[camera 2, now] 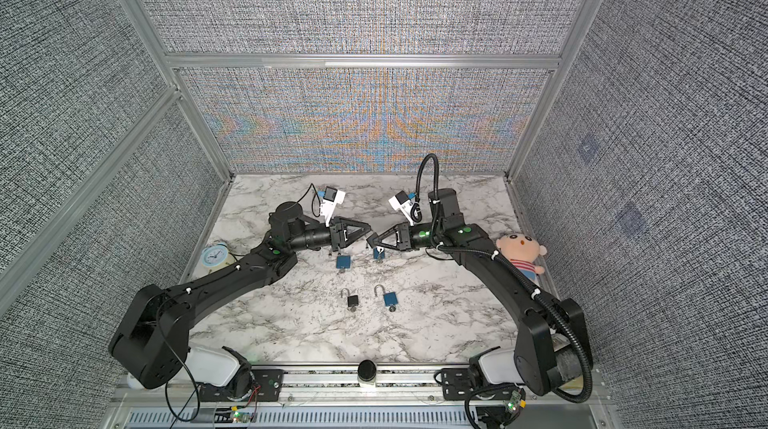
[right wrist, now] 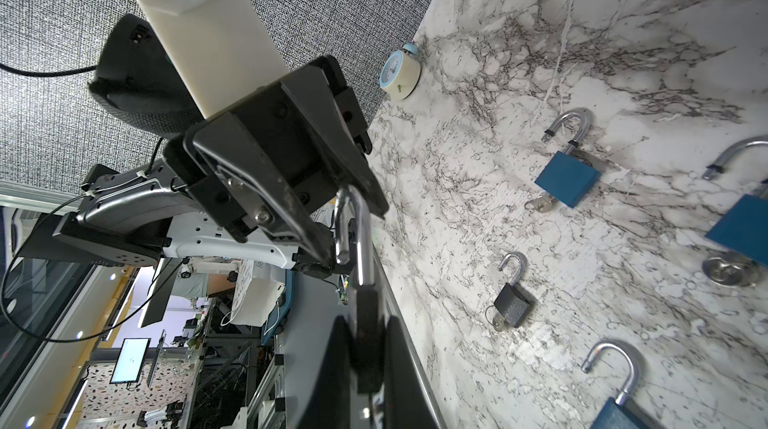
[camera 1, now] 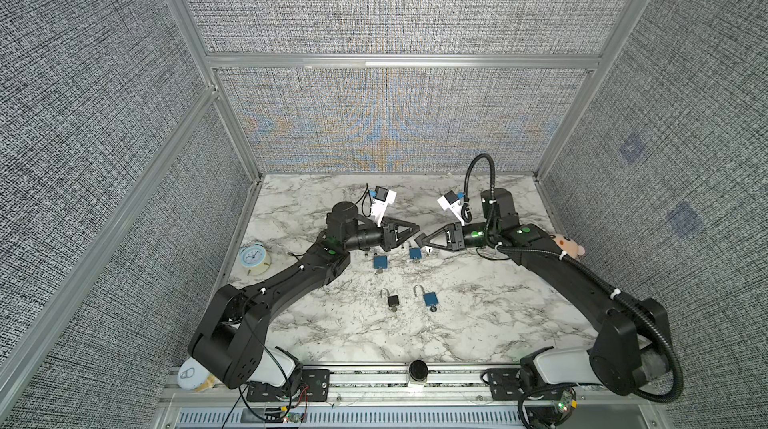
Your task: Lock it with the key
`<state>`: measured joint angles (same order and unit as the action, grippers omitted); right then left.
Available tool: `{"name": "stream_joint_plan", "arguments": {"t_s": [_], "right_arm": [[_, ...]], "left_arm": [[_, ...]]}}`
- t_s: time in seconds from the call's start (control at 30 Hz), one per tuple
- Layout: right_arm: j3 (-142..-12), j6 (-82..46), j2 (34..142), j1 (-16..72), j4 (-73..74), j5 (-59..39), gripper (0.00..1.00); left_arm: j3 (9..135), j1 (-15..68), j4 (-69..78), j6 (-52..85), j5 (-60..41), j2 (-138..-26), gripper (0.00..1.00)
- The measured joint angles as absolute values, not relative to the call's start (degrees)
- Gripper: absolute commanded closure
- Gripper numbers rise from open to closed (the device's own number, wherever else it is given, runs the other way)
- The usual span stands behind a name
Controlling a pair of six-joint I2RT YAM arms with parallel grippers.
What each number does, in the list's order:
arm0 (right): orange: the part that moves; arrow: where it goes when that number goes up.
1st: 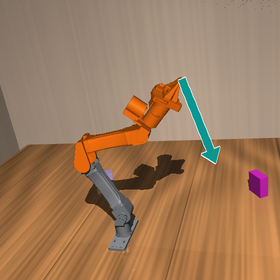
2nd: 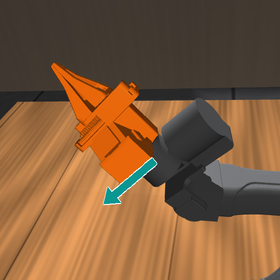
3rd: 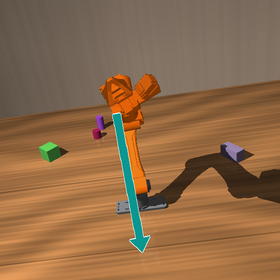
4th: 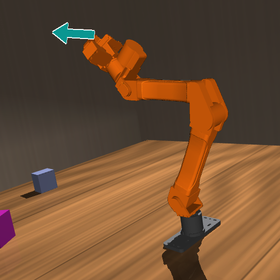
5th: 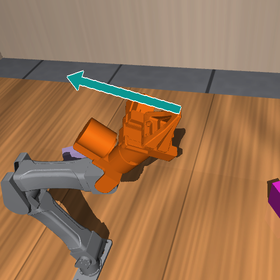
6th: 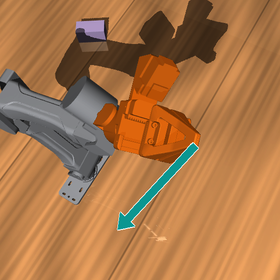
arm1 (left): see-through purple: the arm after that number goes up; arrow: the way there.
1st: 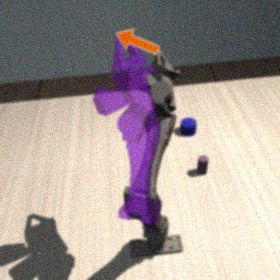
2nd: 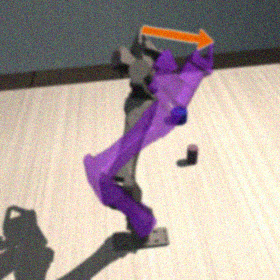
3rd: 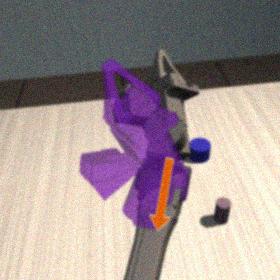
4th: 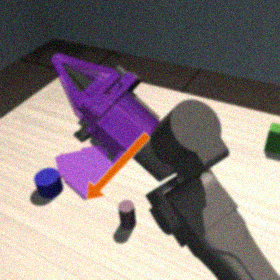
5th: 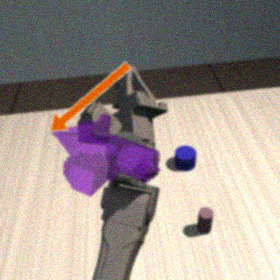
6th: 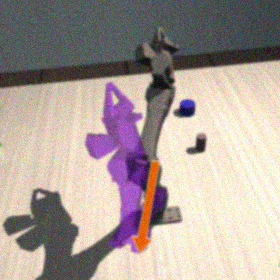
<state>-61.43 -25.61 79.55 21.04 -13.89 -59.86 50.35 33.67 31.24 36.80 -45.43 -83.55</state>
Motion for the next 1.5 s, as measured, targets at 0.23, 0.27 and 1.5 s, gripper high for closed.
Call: {"name": "stream_joint_plan", "arguments": {"t_s": [0.23,0.27,1.5], "right_arm": [[-62.26,-25.52,80.01,20.93,-13.82,-60.53,1.00],[-62.28,-25.15,80.03,20.93,-13.82,-60.71,1.00],[-60.86,-30.30,78.52,20.60,-11.40,-64.42,1.00]], "left_arm": [[50.57,33.56,31.20,37.43,-45.28,-83.77,0.86],[50.70,33.56,31.20,37.54,-45.30,-83.77,0.87],[50.26,33.39,35.53,38.50,-48.10,-85.10,1.00]]}}
